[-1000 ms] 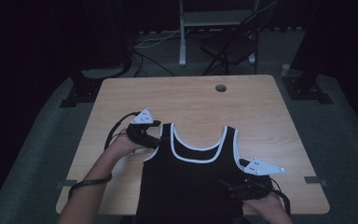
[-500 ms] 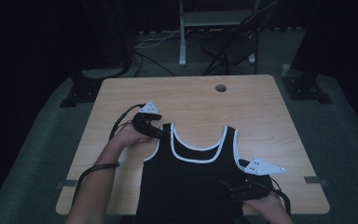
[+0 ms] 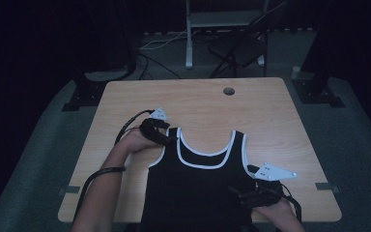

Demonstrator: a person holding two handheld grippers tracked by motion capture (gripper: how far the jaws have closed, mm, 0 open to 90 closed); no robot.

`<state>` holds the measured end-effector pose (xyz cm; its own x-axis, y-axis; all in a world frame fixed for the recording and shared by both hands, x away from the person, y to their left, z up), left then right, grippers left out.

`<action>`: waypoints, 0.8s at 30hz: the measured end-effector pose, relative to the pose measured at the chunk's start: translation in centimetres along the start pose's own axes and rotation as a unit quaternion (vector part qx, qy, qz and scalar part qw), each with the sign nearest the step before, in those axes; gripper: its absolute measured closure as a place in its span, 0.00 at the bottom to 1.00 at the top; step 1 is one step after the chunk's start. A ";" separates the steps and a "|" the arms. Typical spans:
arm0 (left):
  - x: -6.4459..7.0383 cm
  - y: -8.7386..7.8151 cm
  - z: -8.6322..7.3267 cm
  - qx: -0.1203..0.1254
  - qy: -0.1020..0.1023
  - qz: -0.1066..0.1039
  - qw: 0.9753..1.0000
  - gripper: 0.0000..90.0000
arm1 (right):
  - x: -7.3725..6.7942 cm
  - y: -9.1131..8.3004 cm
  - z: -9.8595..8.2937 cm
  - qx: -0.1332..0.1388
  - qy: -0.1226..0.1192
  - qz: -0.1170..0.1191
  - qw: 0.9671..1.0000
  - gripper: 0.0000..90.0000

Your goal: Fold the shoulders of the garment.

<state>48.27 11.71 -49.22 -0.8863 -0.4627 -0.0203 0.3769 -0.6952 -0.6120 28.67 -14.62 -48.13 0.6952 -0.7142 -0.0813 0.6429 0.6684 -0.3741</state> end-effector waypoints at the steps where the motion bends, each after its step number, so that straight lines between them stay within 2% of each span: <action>1: 0.1 0.0 0.0 0.003 -0.001 0.000 1.000 0.38 | 0.0 0.0 0.0 0.000 -0.001 0.001 1.000 0.01; 2: 0.1 0.0 0.0 0.003 -0.001 0.000 1.000 0.46 | 0.0 0.0 0.0 0.000 -0.001 0.001 1.000 0.01; 3: 0.2 -0.1 0.0 0.009 -0.001 -0.003 1.000 0.46 | 0.0 0.0 0.0 0.000 0.000 0.000 1.000 0.01; 4: 0.4 -0.2 0.0 0.011 0.000 -0.006 1.000 0.53 | 0.0 0.0 0.0 0.000 0.000 0.000 1.000 0.01; 5: 0.5 -0.3 0.0 0.013 0.001 -0.007 1.000 0.65 | 0.0 0.0 0.0 0.000 0.000 0.001 1.000 0.01; 7: 0.8 -0.4 0.0 0.013 0.001 -0.010 1.000 0.79 | 0.0 0.0 0.0 0.000 0.000 0.001 1.000 0.01; 8: 1.0 -0.4 0.0 0.015 0.007 -0.008 1.000 0.85 | 0.0 0.0 0.0 0.000 0.000 0.002 1.000 0.01; 9: 1.2 -0.4 0.0 0.014 0.023 -0.003 1.000 0.89 | 0.0 0.0 0.0 0.000 0.000 0.003 1.000 0.01; 10: 1.5 -0.5 0.2 0.018 0.031 0.002 0.999 0.91 | 0.0 0.0 0.0 0.001 0.001 0.003 1.000 0.01; 13: 2.5 -1.4 1.3 0.050 0.034 -0.001 0.998 0.92 | 0.1 0.0 0.0 0.001 0.004 0.005 1.000 0.01; 16: 3.6 -2.7 2.4 0.079 0.042 -0.002 0.996 0.92 | 0.0 0.0 0.0 0.000 0.004 0.004 1.000 0.01; 17: 3.6 -2.7 2.4 0.079 0.042 -0.002 0.996 0.91 | 0.0 0.0 0.0 0.000 0.004 0.004 1.000 0.01; 18: 3.9 -3.2 2.7 0.087 0.050 0.002 0.995 0.91 | 0.0 0.0 0.0 0.000 0.004 0.004 1.000 0.01; 19: 4.4 -3.7 3.0 0.090 0.053 -0.005 0.994 0.91 | 0.0 0.0 0.0 0.000 0.004 0.003 1.000 0.01; 20: 5.2 -4.5 3.3 0.097 0.069 -0.003 0.993 0.92 | 0.1 0.0 0.0 0.000 0.004 0.002 1.000 0.01; 21: 5.2 -4.5 3.3 0.097 0.069 -0.003 0.993 0.92 | 0.1 0.0 0.0 0.000 0.004 0.001 1.000 0.01; 23: 6.8 -5.8 3.6 0.117 0.084 -0.010 0.990 0.92 | 0.1 0.0 0.0 0.000 0.005 0.001 1.000 0.01; 24: 6.8 -5.8 3.6 0.117 0.084 -0.010 0.990 0.91 | 0.1 0.0 0.0 0.000 0.005 0.001 1.000 0.01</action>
<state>41.05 10.59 -42.99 -0.9193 -0.3623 -0.1534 0.3927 -0.8206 -0.4151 28.70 -14.69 -48.17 0.6935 -0.7148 -0.0904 0.6416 0.6697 -0.3740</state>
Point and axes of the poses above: each handheld gripper's, and its own axes: y roughly forward along the jaws, z roughly out of its top, x roughly to its right, the point moved 8 cm from there along y, roughly forward along the jaws, and after that the axes turned 7 degrees about x, right-handed, at the moved point
